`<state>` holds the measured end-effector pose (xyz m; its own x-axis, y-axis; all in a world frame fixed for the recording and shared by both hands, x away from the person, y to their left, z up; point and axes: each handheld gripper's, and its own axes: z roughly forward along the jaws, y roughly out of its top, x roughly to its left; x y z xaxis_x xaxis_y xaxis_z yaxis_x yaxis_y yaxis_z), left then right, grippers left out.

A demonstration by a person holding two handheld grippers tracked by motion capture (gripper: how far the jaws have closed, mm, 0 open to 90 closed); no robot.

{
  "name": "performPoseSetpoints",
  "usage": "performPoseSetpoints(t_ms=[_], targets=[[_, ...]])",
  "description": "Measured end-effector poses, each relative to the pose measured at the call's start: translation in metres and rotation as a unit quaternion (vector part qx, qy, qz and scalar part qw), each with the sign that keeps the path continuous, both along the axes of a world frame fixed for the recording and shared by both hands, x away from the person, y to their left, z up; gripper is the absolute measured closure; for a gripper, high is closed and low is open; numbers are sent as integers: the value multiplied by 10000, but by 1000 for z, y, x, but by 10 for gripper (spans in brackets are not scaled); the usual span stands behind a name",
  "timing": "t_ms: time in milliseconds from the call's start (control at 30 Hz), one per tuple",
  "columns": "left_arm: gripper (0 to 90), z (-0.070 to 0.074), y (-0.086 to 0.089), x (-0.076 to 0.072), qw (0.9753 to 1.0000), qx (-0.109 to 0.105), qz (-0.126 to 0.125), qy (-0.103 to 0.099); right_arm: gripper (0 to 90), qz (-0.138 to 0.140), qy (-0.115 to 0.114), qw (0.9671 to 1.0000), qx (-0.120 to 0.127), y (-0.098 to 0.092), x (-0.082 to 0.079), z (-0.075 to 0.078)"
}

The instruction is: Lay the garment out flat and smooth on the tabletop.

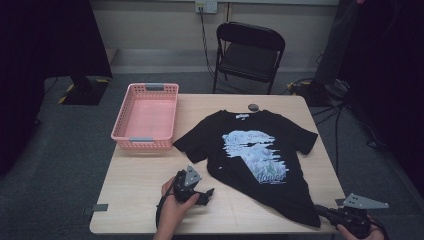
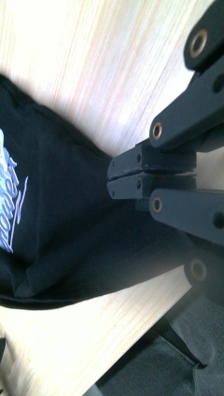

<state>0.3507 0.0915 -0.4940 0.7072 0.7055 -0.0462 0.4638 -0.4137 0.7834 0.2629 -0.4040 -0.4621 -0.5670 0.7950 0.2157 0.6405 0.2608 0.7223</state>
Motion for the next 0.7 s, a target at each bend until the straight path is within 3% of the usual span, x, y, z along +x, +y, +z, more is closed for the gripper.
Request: performPoseSetpoints(t_ms=[100, 167, 233, 300, 333, 433, 500, 567, 700], targets=[[109, 0, 0, 0, 10000, 0, 0, 0, 868, 35, -39, 10000, -35, 1, 1, 2], [109, 0, 0, 0, 10000, 0, 0, 1, 762, -56, -164, 9997, -200, 5, 6, 5], [109, 0, 0, 0, 10000, 0, 1, 1, 737, -29, -304, 9993, -206, 8, 12, 9], [109, 0, 0, 0, 10000, 0, -1, 0, 565, -42, -569, 9979, -302, 13, 21, 13], [109, 0, 0, 0, 10000, 1, 0, 1, 556, -81, -616, 9972, -417, 15, 27, 15], [109, 0, 0, 0, 10000, 0, -1, 1, 386, -118, -585, 9974, -405, 20, 48, 15], [109, 0, 0, 0, 10000, 1, 0, 0, 360, -198, -580, 9971, -461, 22, 63, 11], [109, 0, 0, 0, 10000, 0, 0, 0, 268, -293, -525, 9974, -408, 22, 78, 6], [109, 0, 0, 0, 10000, 0, -2, 1, 194, -431, -454, 9954, -727, 22, 99, -5]])
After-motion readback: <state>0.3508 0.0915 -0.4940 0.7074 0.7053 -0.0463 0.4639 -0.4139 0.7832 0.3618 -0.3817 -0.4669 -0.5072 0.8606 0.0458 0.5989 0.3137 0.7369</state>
